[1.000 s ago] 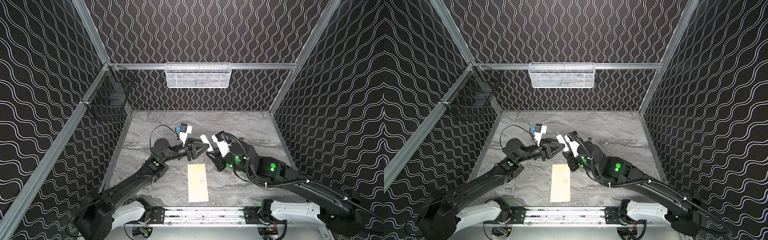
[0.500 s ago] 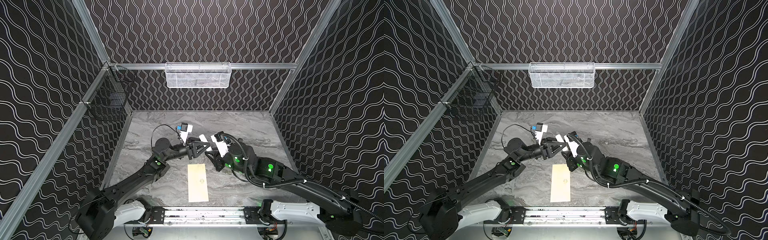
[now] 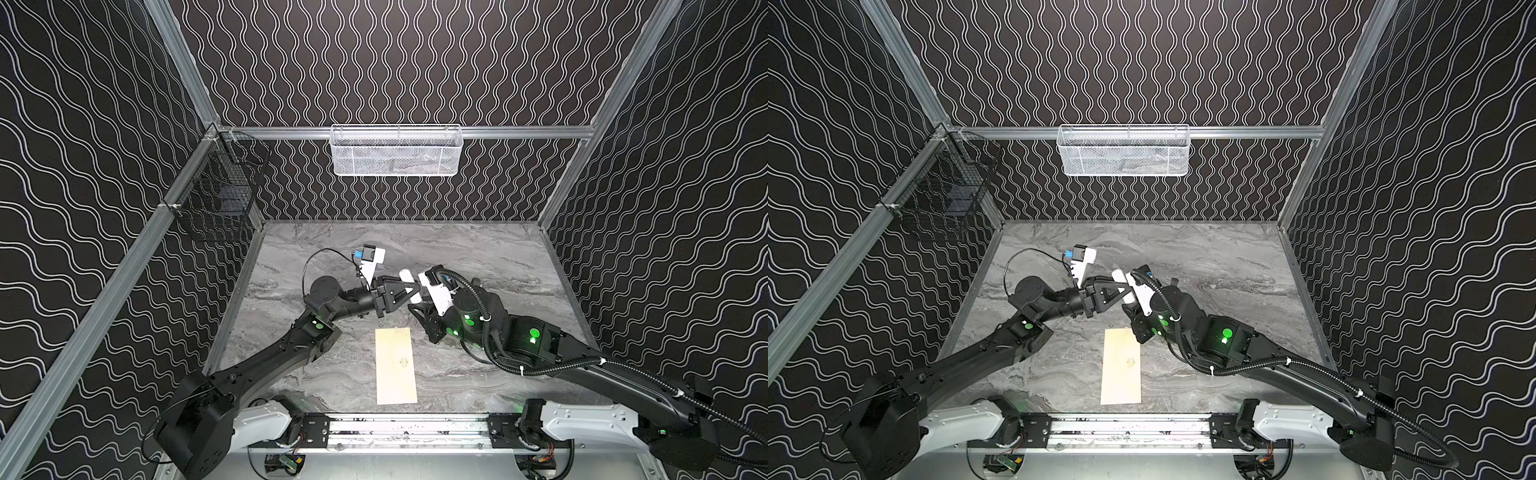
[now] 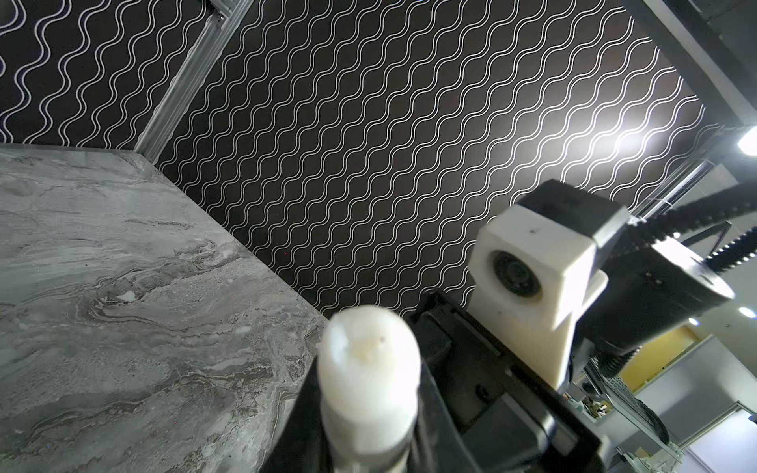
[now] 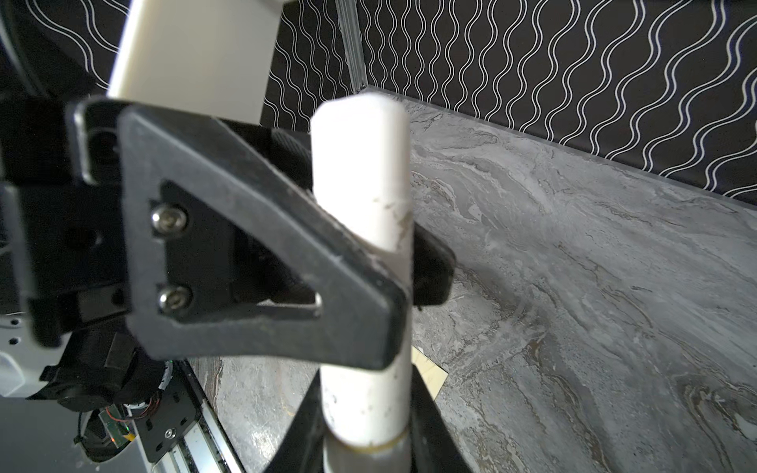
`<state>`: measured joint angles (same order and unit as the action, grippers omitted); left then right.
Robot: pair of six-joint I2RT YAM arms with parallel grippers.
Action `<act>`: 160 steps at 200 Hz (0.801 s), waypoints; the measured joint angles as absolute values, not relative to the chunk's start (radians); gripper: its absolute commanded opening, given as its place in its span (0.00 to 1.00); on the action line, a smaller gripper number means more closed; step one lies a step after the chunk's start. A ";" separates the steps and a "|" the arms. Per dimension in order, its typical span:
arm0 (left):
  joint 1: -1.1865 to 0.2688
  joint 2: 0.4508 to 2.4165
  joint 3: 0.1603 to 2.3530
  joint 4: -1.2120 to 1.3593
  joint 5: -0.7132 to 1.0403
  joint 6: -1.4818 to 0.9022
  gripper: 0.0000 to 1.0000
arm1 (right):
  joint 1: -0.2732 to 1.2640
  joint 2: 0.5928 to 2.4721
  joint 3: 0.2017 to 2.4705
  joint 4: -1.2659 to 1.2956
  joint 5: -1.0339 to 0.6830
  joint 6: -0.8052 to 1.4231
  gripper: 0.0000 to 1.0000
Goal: Place the letter into the envelope and seal it
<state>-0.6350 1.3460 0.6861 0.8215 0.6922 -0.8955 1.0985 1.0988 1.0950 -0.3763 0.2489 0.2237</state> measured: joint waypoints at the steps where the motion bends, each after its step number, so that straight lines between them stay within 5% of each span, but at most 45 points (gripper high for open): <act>1: -0.635 1.346 0.686 0.822 0.692 -0.896 0.14 | 1.098 1.098 1.095 -0.376 0.249 0.224 0.02; 28: -0.635 1.347 0.693 0.819 0.714 -0.899 0.08 | 1.092 1.074 1.080 -0.370 0.221 0.220 0.50; 53: -0.620 1.370 0.710 0.806 0.724 -0.890 0.03 | 0.997 0.988 1.037 -0.344 0.016 0.184 0.67; 109: -0.615 1.412 0.740 0.898 0.850 -0.943 0.00 | 0.656 0.859 0.839 -0.098 -0.599 0.249 0.69; 160: -0.631 1.434 0.740 0.989 0.894 -0.995 0.00 | 0.604 0.928 0.771 0.144 -0.875 0.364 0.61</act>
